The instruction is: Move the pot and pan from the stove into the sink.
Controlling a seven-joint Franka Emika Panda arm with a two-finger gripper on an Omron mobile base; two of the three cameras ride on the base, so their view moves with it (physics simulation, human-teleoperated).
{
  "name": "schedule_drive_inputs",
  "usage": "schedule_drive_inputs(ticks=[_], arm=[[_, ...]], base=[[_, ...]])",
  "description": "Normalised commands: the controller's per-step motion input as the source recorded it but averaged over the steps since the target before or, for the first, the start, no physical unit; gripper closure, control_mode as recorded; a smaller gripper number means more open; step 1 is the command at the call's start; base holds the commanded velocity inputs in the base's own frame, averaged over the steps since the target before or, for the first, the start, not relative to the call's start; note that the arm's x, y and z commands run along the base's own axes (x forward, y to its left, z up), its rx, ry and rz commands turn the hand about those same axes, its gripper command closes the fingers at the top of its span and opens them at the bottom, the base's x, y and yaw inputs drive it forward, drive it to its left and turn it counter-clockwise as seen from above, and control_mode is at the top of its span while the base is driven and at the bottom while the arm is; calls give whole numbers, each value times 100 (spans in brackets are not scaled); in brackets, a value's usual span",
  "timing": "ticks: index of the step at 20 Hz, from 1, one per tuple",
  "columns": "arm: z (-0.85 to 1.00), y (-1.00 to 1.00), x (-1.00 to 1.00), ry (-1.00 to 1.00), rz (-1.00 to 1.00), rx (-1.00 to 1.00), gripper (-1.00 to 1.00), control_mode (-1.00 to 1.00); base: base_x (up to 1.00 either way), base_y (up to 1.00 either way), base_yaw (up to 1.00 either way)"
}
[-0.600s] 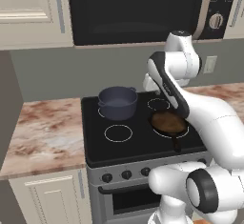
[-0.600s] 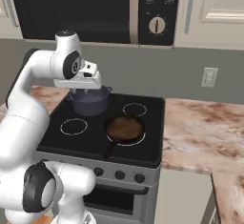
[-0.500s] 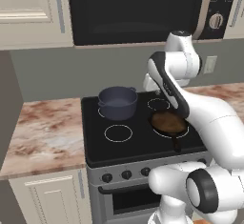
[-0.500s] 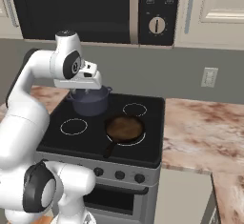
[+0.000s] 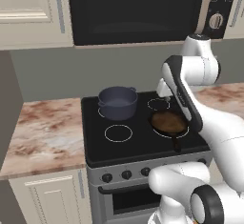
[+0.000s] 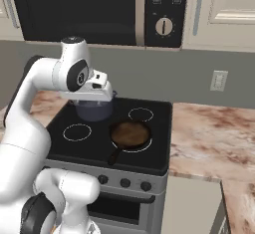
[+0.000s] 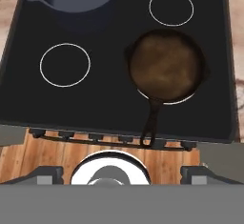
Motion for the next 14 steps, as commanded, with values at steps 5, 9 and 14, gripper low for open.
schedule_drive_inputs(ticks=[5,9,14], arm=[[-17,-53,-33,0,-9,0,-100,-100],[-24,-54,-4,-1,-9,-1,-100,-100],[-1,-3,-3,-1,0,0,-100,-100]], base=[[0,0,0],[0,0,0],[0,0,0]])
